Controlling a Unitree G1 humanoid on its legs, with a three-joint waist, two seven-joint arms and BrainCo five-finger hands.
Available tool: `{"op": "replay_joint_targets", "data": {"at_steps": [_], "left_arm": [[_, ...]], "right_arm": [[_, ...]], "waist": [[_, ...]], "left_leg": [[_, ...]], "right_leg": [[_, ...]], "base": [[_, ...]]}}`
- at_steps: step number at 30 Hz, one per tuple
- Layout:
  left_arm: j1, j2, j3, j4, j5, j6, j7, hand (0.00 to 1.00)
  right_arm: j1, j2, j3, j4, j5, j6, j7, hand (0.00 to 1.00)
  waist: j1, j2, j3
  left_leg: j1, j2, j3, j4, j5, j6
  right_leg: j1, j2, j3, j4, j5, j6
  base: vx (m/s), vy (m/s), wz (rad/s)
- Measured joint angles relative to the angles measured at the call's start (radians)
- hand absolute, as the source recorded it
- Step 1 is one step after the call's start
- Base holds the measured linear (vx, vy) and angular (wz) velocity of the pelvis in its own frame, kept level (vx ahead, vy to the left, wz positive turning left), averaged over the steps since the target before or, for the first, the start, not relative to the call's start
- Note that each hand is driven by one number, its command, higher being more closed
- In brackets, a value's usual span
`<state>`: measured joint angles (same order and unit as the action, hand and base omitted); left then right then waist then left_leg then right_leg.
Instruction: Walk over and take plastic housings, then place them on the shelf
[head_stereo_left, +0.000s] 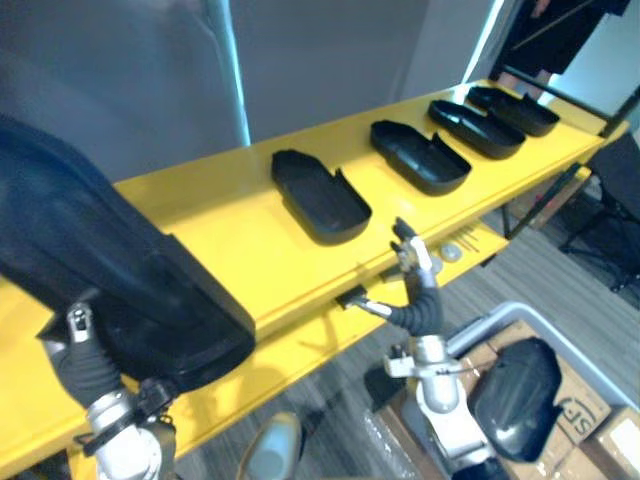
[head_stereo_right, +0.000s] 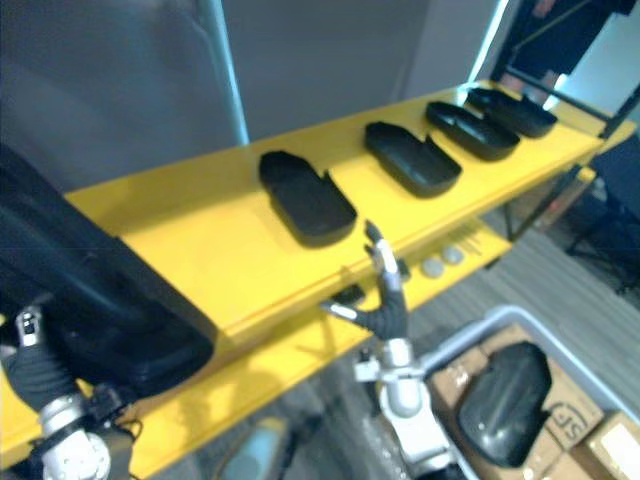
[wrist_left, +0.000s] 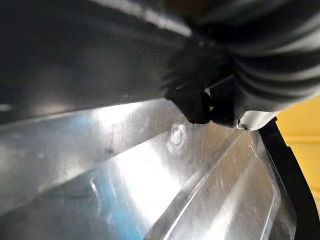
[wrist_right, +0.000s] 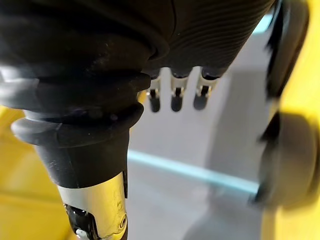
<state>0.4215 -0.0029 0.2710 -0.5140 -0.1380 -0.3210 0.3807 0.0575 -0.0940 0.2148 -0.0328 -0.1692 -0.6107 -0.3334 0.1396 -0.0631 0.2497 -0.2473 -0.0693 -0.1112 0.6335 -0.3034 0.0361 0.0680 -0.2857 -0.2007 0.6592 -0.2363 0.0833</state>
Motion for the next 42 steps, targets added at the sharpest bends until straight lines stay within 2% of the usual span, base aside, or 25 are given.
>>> {"op": "replay_joint_targets", "data": {"at_steps": [1, 2, 4, 6, 7, 9, 10, 11, 13, 16, 21, 27, 32, 34, 35, 38, 40, 42], "left_arm": [[-0.013, 0.002, 0.002, 0.0, 0.0, -0.002, 0.004, 1.0], [-0.028, 0.002, 0.005, 0.0, -0.001, -0.006, 0.01, 1.0], [-0.033, 0.002, 0.027, -0.01, -0.001, -0.022, 0.015, 1.0], [-0.033, 0.01, 0.04, -0.015, -0.003, -0.048, 0.019, 1.0], [-0.036, 0.012, 0.038, -0.016, -0.004, -0.049, 0.019, 1.0], [-0.064, 0.024, 0.011, -0.017, -0.003, -0.049, 0.017, 1.0], [-0.087, 0.02, -0.016, -0.017, -0.003, -0.049, 0.016, 1.0], [-0.093, 0.017, -0.026, -0.023, -0.002, -0.049, 0.011, 1.0], [-0.125, 0.017, -0.049, -0.056, 0.001, -0.05, 0.005, 1.0], [-0.151, 0.018, -0.05, -0.058, 0.03, -0.049, 0.009, 1.0], [-0.167, 0.036, -0.05, -0.058, 0.036, -0.05, 0.009, 1.0], [-0.158, 0.035, -0.059, -0.058, 0.06, -0.053, 0.011, 1.0], [-0.148, 0.037, -0.059, -0.058, 0.159, -0.074, 0.035, 1.0], [-0.146, 0.038, -0.057, -0.058, 0.204, -0.07, 0.051, 1.0], [-0.147, 0.039, -0.057, -0.058, 0.224, -0.068, 0.055, 1.0], [-0.148, 0.042, -0.052, -0.06, 0.271, -0.039, 0.092, 1.0], [-0.142, 0.04, -0.043, -0.06, 0.274, -0.001, 0.136, 1.0], [-0.129, 0.032, -0.019, -0.06, 0.269, 0.022, 0.168, 1.0]], "right_arm": [[0.02, 0.029, -0.103, -0.006, -0.03, 0.0, -0.022, 0.0], [0.058, 0.045, -0.222, -0.04, -0.042, 0.001, -0.065, 0.0], [0.102, 0.049, -0.352, -0.114, -0.028, -0.003, -0.098, 0.0], [0.16, 0.043, -0.459, -0.225, 0.038, -0.026, -0.097, 0.0], [0.174, 0.041, -0.465, -0.247, 0.054, -0.031, -0.088, 0.0], [0.214, 0.041, -0.463, -0.323, 0.108, -0.059, -0.044, 0.0], [0.21, 0.033, -0.454, -0.346, 0.155, -0.068, -0.009, 0.0], [0.204, 0.028, -0.445, -0.347, 0.178, -0.068, 0.01, 0.0], [0.168, 0.011, -0.426, -0.347, 0.238, -0.062, 0.069, 0.0], [0.113, -0.001, -0.395, -0.348, 0.255, -0.042, 0.123, 0.0], [0.064, -0.015, -0.329, -0.347, 0.255, -0.004, 0.149, 0.0], [0.067, -0.014, -0.282, -0.347, 0.296, 0.009, 0.249, 0.0], [0.061, -0.018, -0.224, -0.35, 0.416, 0.0, 0.435, 0.0], [0.007, -0.034, -0.144, -0.348, 0.49, -0.002, 0.524, 0.0], [-0.016, -0.036, -0.117, -0.346, 0.51, -0.003, 0.541, 0.0], [-0.154, -0.033, 0.016, -0.306, 0.552, -0.005, 0.595, 0.0], [-0.245, -0.025, 0.129, -0.273, 0.58, -0.002, 0.628, 0.0], [-0.305, -0.015, 0.201, -0.241, 0.587, 0.007, 0.644, 0.0]], "waist": [[-0.017, 0.011, 0.017], [-0.031, 0.019, 0.021], [-0.052, 0.031, 0.027], [-0.107, 0.034, 0.028], [-0.112, 0.033, 0.028], [-0.135, 0.023, 0.025], [-0.142, 0.03, 0.03], [-0.144, 0.038, 0.029], [-0.136, 0.057, 0.037], [-0.129, 0.062, 0.042], [-0.106, 0.057, 0.041], [-0.113, 0.056, 0.04], [-0.119, 0.052, 0.03], [-0.117, 0.05, 0.01], [-0.115, 0.05, 0.001], [-0.09, 0.049, -0.039], [-0.053, 0.046, -0.065], [-0.035, 0.045, -0.065]], "left_leg": [[0.025, 0.003, -0.008, 0.001, -0.017, 0.016], [0.048, 0.017, -0.013, -0.011, -0.028, 0.025], [0.076, 0.041, -0.015, -0.04, -0.033, 0.023], [0.105, 0.07, -0.017, -0.058, -0.045, 0.006], [0.115, 0.075, -0.016, -0.059, -0.052, -0.002], [0.132, 0.069, -0.025, -0.057, -0.078, -0.03], [0.146, 0.071, -0.05, -0.058, -0.091, -0.045], [0.147, 0.078, -0.052, -0.064, -0.091, -0.046], [0.165, 0.095, -0.057, -0.116, -0.077, -0.069], [0.22, 0.105, -0.041, -0.198, -0.047, -0.091], [0.247, 0.102, -0.014, -0.267, -0.02, -0.089], [0.298, 0.099, 0.01, -0.342, 0.018, -0.093], [0.305, 0.095, 0.008, -0.355, 0.032, -0.097], [0.318, 0.089, -0.01, -0.386, 0.054, -0.097], [0.317, 0.089, -0.017, -0.39, 0.057, -0.097], [0.319, 0.089, -0.059, -0.404, 0.074, -0.108], [0.316, 0.089, -0.104, -0.428, 0.092, -0.117], [0.314, 0.087, -0.145, -0.432, 0.098, -0.123]], "right_leg": [[-0.079, -0.006, 0.026, 0.14, -0.01, -0.021], [-0.137, 0.023, 0.049, 0.131, -0.059, -0.031], [-0.2, 0.09, 0.083, -0.001, -0.063, -0.033], [-0.268, 0.173, 0.131, -0.208, -0.001, -0.007], [-0.269, 0.186, 0.135, -0.253, 0.026, -0.007], [-0.234, 0.204, 0.159, -0.364, 0.164, -0.005], [-0.219, 0.208, 0.148, -0.356, 0.209, 0.024], [-0.219, 0.213, 0.146, -0.351, 0.202, 0.016], [-0.218, 0.221, 0.14, -0.348, 0.185, 0.001], [-0.186, 0.219, 0.139, -0.357, 0.178, -0.011], [-0.169, 0.21, 0.144, -0.408, 0.177, -0.013], [-0.136, 0.198, 0.145, -0.442, 0.188, -0.005], [-0.113, 0.192, 0.133, -0.472, 0.205, 0.001], [-0.084, 0.182, 0.106, -0.506, 0.217, 0.002], [-0.077, 0.18, 0.092, -0.515, 0.22, 0.001], [-0.039, 0.178, 0.045, -0.546, 0.225, -0.001], [-0.024, 0.175, -0.005, -0.551, 0.22, -0.009], [0.003, 0.175, -0.053, -0.555, 0.207, -0.021]], "base": [[0.23, 0.052, 0.03], [0.23, 0.052, 0.06], [0.2, 0.006, 0.0], [0.27, -0.022, -0.02], [0.29, -0.083, -0.01], [0.3, -0.172, 0.26], [0.25, -0.193, 0.45], [0.24, -0.167, 0.41], [0.19, -0.134, 0.25], [0.1, -0.085, 0.15], [0.02, -0.022, 0.0], [0.0, -0.002, -0.01], [-0.01, 0.006, 0.07], [-0.03, -0.001, 0.33], [-0.02, -0.019, 0.39], [-0.01, -0.042, 0.49], [-0.02, -0.065, 0.63], [-0.02, -0.062, 0.75]]}}
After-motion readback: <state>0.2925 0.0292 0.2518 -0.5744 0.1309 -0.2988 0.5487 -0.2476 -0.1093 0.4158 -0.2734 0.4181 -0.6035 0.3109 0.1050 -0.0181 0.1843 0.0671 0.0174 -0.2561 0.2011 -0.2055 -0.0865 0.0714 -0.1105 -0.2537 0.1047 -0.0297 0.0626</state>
